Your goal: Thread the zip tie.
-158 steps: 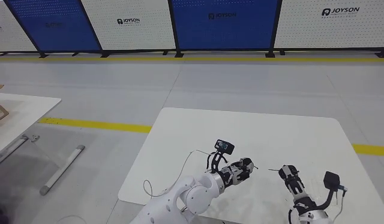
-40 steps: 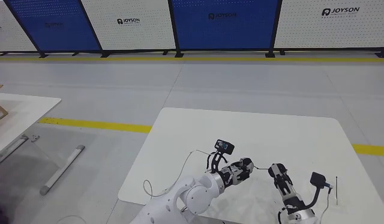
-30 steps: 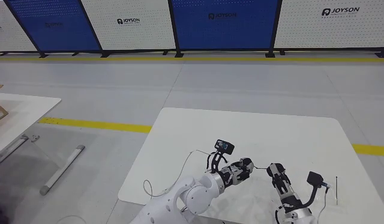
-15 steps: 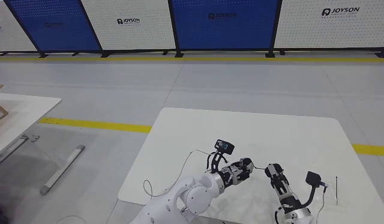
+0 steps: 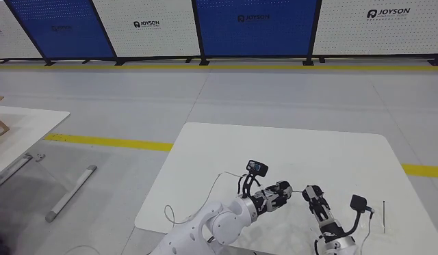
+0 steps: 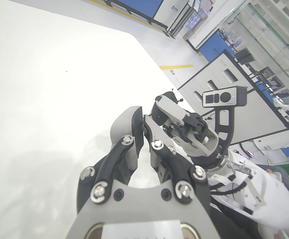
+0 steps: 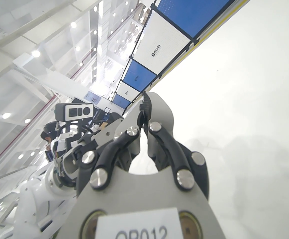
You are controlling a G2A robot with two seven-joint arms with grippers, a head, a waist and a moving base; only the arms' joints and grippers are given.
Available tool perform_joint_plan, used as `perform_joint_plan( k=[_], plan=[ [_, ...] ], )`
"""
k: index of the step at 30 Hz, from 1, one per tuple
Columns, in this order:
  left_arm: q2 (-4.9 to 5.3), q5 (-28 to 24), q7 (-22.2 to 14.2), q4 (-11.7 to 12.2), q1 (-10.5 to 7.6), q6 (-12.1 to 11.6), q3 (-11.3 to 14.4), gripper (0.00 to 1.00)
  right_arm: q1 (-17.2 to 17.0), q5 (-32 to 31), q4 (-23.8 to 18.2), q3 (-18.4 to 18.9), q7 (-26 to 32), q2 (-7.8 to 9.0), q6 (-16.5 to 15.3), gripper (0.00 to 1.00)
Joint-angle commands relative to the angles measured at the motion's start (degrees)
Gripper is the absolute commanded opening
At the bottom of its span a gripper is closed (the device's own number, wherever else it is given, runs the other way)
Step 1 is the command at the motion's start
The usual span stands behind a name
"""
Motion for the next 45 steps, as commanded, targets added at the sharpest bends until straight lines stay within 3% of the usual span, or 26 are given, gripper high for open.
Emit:
perform_joint_plan(
  k=[1, 10, 19, 29, 31, 40, 45],
  plan=[
    [-0.08, -0.4, 0.5, 0.0, 0.02, -0.4, 0.1, 0.00, 0.1, 0.9, 0.1, 0.2, 1.2, -0.06, -0.6, 0.00],
    [-0.40, -1.1, 1.1, 0.3, -0.22, -0.6, 0.3, 0.00, -0.1, 4.4, 1.3, 1.4, 2.9, -0.54, -5.1, 0.00],
    [-0.51, -2.3, 0.8, 0.2, -0.10, -1.5, 0.0, 0.00, 0.1, 3.9, 1.4, 1.8, 3.9, -1.08, -2.7, 0.00],
    [-0.53, -1.6, -0.2, 0.7, -0.20, -0.5, -0.1, 0.00, 0.0, 3.3, 1.6, 2.3, 3.6, -1.64, -3.2, 0.00],
    [-0.55, -1.0, -0.2, 0.6, -0.25, 0.0, -0.1, 0.11, -0.3, 2.9, 1.4, 2.4, 3.4, -1.72, -3.1, 0.00],
    [-0.69, 0.5, 0.2, 0.4, -0.20, 0.9, 0.4, 0.00, -0.4, 1.7, 1.3, 2.8, 4.1, -2.14, -1.7, 0.00],
    [-0.72, 1.0, -0.3, 0.4, -0.18, 1.3, 0.5, 0.00, -0.4, 0.8, 1.0, 2.8, 4.2, -2.39, -1.4, 0.00]
  ],
)
